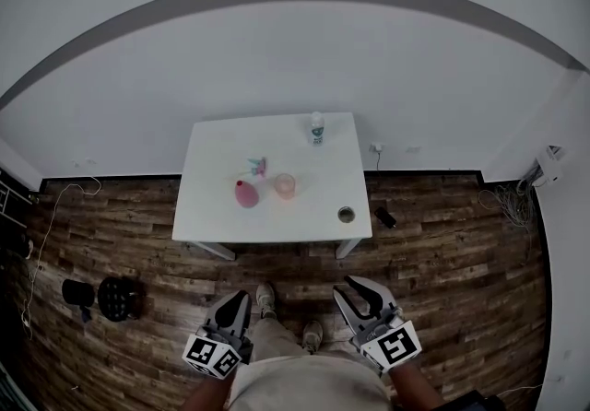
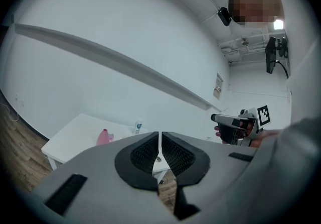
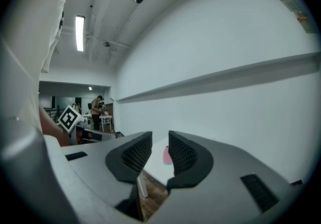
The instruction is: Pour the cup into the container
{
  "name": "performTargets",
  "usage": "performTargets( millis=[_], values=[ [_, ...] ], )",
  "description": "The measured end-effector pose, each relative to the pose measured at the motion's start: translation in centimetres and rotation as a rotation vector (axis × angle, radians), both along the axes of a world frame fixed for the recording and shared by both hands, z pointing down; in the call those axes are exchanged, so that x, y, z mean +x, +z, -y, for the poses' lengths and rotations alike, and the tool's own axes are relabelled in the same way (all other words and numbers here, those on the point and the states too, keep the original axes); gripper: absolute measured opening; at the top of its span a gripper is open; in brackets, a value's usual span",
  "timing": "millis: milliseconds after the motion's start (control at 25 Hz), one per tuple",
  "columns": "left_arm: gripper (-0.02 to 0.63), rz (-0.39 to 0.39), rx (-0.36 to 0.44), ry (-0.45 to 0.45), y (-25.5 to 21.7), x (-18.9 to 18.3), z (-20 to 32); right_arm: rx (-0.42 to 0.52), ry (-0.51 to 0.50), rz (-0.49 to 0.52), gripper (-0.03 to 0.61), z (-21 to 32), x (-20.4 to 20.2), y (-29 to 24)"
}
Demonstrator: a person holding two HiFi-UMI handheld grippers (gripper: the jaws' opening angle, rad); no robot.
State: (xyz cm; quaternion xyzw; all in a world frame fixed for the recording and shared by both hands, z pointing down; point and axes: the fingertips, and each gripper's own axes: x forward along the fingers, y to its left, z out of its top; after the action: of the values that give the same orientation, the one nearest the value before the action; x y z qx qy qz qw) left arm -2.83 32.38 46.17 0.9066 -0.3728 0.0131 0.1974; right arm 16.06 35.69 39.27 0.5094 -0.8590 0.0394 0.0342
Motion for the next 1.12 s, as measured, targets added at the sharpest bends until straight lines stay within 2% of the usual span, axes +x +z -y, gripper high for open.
performTargets(
  millis=[840, 1120],
  values=[
    [0.012, 0.029, -0.05, 0.159, 1.3, -2.1, 15.9, -0.07, 0.149, -0.072, 0.084, 14.0, -1.4, 1.5],
    [0.012, 0.005, -0.054, 0.213, 1.3, -3.6, 20.2, -0.064, 0.202, -0.064, 0.084, 17.9, -3.4, 1.0]
  ],
)
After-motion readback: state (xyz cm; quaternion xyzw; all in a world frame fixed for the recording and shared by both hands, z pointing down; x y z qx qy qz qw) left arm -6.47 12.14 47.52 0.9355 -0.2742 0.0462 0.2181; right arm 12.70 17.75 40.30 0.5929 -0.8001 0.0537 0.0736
